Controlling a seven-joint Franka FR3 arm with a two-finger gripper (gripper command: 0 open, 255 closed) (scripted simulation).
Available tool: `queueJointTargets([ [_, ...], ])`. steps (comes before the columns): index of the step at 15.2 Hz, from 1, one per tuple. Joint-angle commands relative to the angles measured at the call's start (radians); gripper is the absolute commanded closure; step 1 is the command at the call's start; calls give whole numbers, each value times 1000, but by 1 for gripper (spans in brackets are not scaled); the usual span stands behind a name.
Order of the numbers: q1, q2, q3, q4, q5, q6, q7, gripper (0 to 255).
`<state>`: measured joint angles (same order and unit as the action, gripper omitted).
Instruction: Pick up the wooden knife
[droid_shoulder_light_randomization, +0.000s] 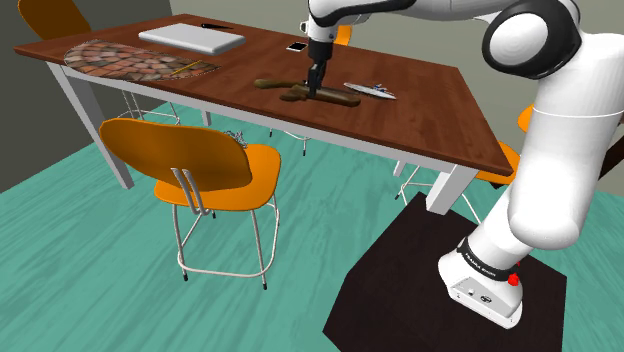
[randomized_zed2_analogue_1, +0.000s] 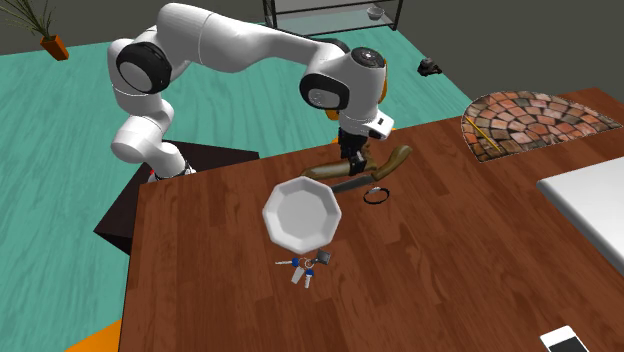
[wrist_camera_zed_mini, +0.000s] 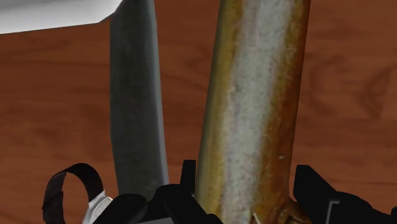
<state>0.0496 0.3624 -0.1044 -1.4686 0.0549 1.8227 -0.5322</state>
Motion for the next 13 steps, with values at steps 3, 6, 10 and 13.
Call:
queueJointTargets([
  [3, -1, 1, -1, 56, 0, -55, 1, 255],
  [6, -2, 3, -1, 99, 0, -96, 2, 255],
  [10, -4, 9, -1, 163, 0, -153, 3, 255],
  [13, -5, 12, -1, 183, 0, -170, 4, 255],
])
